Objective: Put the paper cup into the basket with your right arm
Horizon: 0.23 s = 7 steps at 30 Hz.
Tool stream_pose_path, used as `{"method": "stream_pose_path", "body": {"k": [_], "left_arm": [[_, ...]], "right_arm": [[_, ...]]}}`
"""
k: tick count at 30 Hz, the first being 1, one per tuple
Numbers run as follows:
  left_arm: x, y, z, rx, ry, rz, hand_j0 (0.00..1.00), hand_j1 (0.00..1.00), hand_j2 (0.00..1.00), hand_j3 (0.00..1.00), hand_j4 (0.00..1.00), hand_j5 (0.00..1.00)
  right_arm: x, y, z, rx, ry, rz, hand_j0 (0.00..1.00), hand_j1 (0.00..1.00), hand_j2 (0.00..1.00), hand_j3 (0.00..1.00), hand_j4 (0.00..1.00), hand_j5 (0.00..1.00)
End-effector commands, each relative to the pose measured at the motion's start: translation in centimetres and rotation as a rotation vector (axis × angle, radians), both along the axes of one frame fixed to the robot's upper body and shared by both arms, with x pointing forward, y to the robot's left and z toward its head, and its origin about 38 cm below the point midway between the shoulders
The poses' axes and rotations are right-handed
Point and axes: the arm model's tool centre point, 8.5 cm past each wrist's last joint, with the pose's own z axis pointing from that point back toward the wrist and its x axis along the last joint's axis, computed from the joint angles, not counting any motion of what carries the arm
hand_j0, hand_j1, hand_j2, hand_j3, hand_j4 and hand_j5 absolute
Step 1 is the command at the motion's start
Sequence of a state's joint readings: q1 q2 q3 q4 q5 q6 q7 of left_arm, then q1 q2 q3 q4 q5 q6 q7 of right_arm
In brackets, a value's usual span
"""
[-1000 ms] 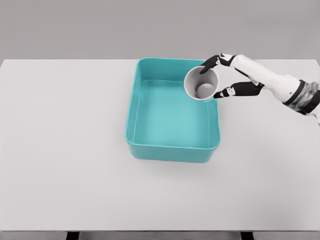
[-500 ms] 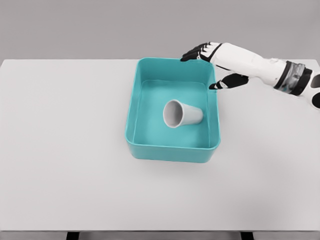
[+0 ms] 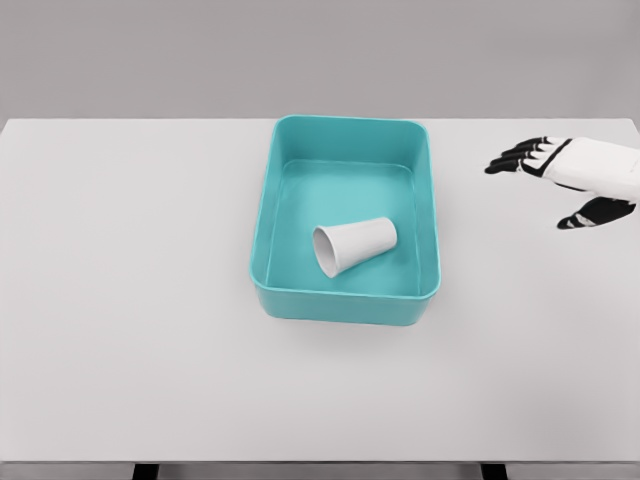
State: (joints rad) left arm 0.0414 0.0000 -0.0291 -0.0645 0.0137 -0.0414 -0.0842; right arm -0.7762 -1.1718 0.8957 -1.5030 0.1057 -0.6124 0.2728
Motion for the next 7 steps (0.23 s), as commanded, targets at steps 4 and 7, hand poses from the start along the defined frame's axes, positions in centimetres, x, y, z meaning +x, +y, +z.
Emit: {"method": "stream_pose_path", "body": {"k": [4, 7], "left_arm": [[0.00, 0.00, 0.00, 0.000, 0.000, 0.000, 1.00, 1.00, 1.00, 1.00, 1.00, 1.00], [-0.05, 0.00, 0.00, 0.000, 0.001, 0.005, 1.00, 1.00, 1.00, 1.00, 1.00, 1.00]], "right_arm": [[-0.51, -0.09, 0.87, -0.009, -0.012, 0.007, 1.00, 1.00, 1.00, 1.00, 1.00, 1.00], [-0.48, -0.49, 0.74, -0.011, -0.008, -0.005, 1.00, 1.00, 1.00, 1.00, 1.00, 1.00]]}}
